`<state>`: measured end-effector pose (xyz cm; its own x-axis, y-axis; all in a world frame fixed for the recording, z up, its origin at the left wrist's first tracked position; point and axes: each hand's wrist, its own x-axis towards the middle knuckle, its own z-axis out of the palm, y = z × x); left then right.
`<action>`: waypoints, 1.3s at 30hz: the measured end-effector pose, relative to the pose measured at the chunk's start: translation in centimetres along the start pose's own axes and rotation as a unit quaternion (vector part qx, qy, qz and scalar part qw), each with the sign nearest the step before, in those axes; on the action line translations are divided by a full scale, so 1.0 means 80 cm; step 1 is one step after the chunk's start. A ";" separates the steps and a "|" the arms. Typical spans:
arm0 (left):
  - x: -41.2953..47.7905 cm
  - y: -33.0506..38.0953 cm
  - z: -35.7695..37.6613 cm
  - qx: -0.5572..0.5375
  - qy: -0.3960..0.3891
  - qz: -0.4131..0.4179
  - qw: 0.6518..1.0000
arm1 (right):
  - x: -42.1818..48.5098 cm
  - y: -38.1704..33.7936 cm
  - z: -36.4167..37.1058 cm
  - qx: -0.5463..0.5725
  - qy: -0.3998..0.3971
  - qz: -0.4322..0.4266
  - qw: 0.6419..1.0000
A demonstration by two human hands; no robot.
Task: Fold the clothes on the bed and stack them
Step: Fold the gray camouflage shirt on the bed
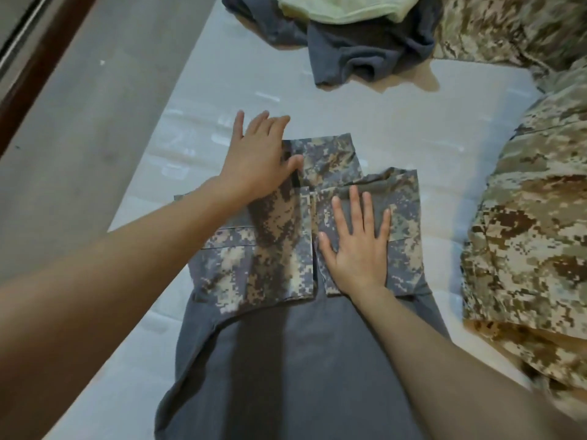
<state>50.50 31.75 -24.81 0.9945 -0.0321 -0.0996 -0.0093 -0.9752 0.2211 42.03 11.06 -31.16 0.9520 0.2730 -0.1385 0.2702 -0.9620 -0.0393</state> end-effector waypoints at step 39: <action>-0.111 0.028 -0.026 0.025 -0.041 0.011 0.999 | 0.095 0.009 -0.143 -0.044 -0.238 -0.147 0.959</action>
<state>41.90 30.29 -21.43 0.9821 -0.0692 -0.1753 -0.0380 -0.9837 0.1756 51.11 12.46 -20.93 0.6652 0.4812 -0.5710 0.5482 -0.8339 -0.0641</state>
